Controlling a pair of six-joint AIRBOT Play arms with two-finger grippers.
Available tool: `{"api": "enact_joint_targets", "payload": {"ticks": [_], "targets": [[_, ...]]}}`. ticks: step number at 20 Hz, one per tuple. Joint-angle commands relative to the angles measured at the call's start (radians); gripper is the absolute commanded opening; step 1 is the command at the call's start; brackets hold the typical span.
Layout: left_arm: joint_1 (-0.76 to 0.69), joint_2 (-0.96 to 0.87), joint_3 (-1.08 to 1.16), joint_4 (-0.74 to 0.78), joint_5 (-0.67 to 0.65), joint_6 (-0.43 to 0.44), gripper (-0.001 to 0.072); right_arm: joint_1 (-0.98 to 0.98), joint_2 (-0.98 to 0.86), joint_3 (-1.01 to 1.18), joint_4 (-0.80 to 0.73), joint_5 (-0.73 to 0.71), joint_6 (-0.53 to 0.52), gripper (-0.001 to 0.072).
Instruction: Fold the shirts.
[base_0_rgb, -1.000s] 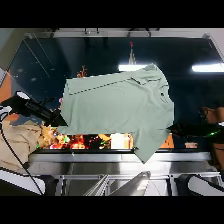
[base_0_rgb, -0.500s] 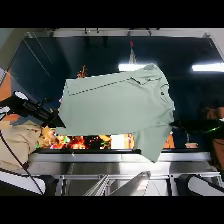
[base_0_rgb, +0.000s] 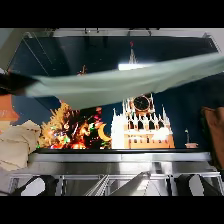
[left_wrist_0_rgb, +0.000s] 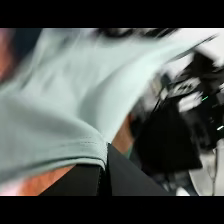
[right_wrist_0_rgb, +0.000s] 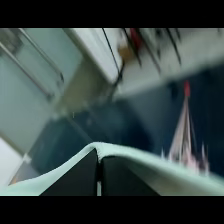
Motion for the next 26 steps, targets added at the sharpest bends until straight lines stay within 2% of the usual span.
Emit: {"api": "enact_joint_targets", "payload": {"ticks": [1,5,8,11,13,15,17,19,22,24,26], "targets": [[0.159,0.245,0.098,-0.416,-0.019,0.002,0.0021,-0.023,0.079,0.239,0.107,-0.112,-0.003,0.0017],[0.361,0.305,0.326,-0.417,0.037,-0.037,0.0021,-0.023,0.048,0.46,0.09,-0.205,-0.033,0.0017],[0.361,0.207,0.426,-0.389,0.041,-0.072,0.0021,-0.021,-0.016,0.53,0.08,-0.229,-0.044,0.0017],[0.203,0.066,0.469,-0.139,0.072,-0.102,0.0021,0.067,-0.158,0.529,0.032,-0.123,-0.044,0.0017],[0.04,-0.045,0.469,0.061,0.104,-0.105,0.0021,0.201,-0.272,0.52,-0.106,-0.075,-0.036,0.0016],[-0.097,-0.17,0.469,0.237,0.149,-0.105,0.0022,0.314,-0.361,0.484,-0.294,-0.087,0.001,0.0016],[-0.193,-0.31,0.47,0.357,0.203,-0.105,0.0021,0.403,-0.454,0.421,-0.4,-0.13,0.02,0.0017],[-0.257,-0.459,0.47,0.419,0.254,-0.104,0.0021,0.462,-0.558,0.351,-0.433,-0.183,0.019,0.0016],[-0.288,-0.669,0.483,0.422,0.372,-0.064,0.0018,0.521,-0.751,0.303,-0.444,-0.301,0.001,0.0016],[-0.287,-0.799,0.579,0.421,0.384,-0.076,0.0018,0.529,-0.853,0.306,-0.422,-0.4,-0.012,0.0016],[-0.287,-0.904,0.714,0.422,0.379,-0.115,0.0018,0.526,-0.919,0.317,-0.362,-0.463,-0.079,0.0016]]}}
